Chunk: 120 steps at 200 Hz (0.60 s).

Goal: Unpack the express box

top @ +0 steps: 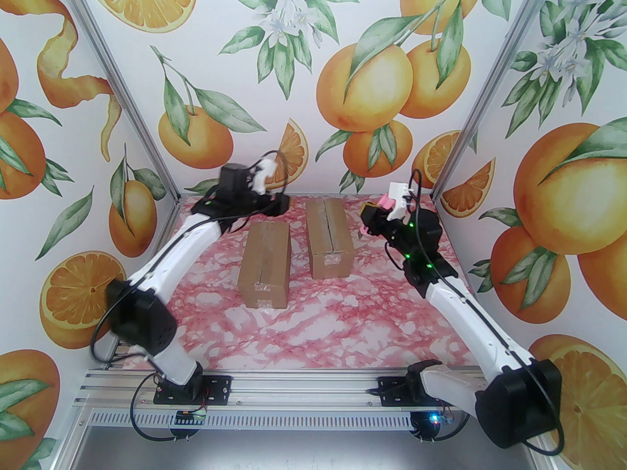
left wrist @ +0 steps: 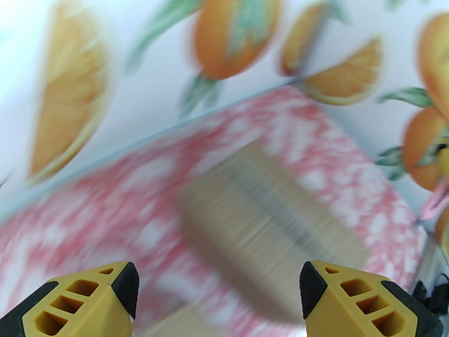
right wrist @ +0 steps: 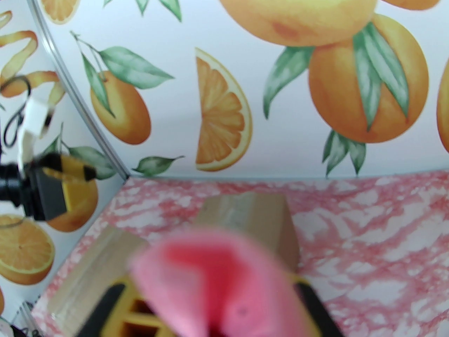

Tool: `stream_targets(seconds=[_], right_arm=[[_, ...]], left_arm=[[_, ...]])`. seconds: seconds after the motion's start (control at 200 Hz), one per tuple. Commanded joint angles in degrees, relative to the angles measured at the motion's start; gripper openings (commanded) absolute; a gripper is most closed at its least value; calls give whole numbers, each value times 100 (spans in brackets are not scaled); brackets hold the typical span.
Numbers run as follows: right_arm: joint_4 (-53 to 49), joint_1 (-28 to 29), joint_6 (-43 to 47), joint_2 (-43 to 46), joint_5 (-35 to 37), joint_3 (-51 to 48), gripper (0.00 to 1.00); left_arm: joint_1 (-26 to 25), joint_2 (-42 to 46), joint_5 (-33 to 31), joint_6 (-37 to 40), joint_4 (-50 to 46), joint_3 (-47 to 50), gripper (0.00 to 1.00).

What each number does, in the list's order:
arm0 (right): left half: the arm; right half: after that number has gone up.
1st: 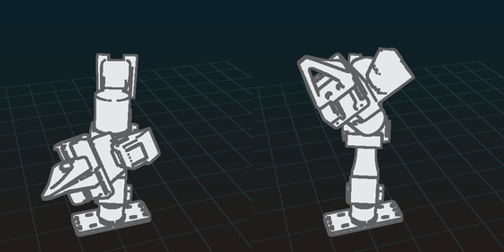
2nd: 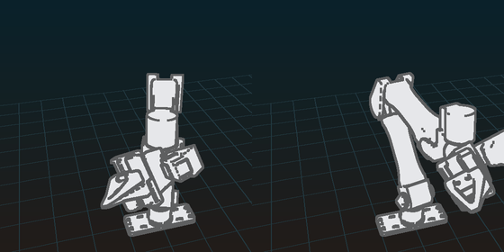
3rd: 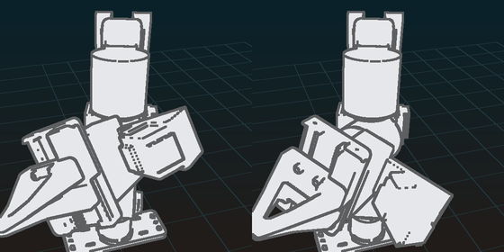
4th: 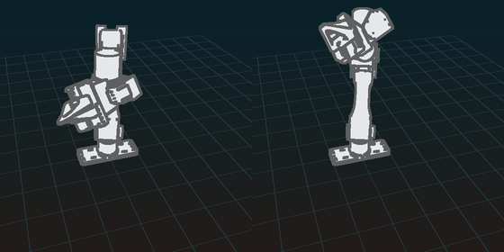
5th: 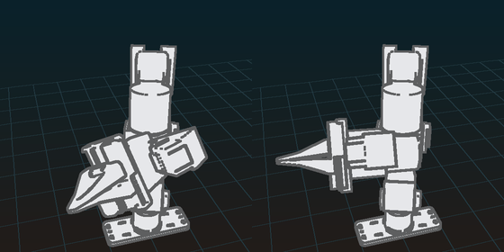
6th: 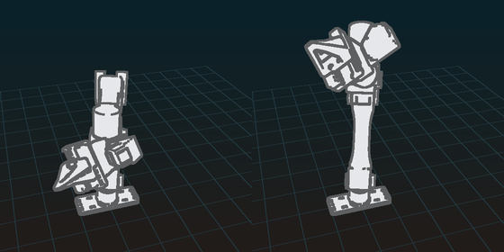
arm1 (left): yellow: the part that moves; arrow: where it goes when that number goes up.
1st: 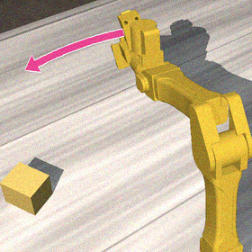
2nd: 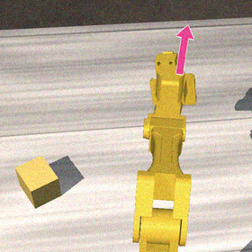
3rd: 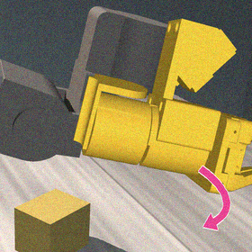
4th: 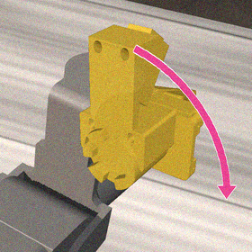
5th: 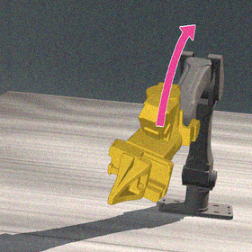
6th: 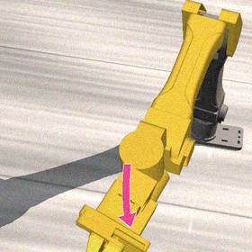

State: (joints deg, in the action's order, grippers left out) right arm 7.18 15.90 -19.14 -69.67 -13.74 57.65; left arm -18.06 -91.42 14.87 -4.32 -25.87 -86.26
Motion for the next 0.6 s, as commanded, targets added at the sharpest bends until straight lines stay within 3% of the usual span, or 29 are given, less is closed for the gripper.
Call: stream_targets(seconds=[0.0,0.195,0.345,0.595], right_arm=[[-933,555,224,-427,762,765,0],[-2157,1644,269,-1360,1101,1984,0],[-2597,2278,279,-1947,1247,2425,0],[-3333,2714,38,-2693,1676,2966,0]], left_arm=[[146,704,-376,-201,-93,924,80],[390,1574,-563,-311,-238,2109,80],[723,1987,-334,-506,-131,2585,81],[873,2025,288,-610,-39,2892,81]])
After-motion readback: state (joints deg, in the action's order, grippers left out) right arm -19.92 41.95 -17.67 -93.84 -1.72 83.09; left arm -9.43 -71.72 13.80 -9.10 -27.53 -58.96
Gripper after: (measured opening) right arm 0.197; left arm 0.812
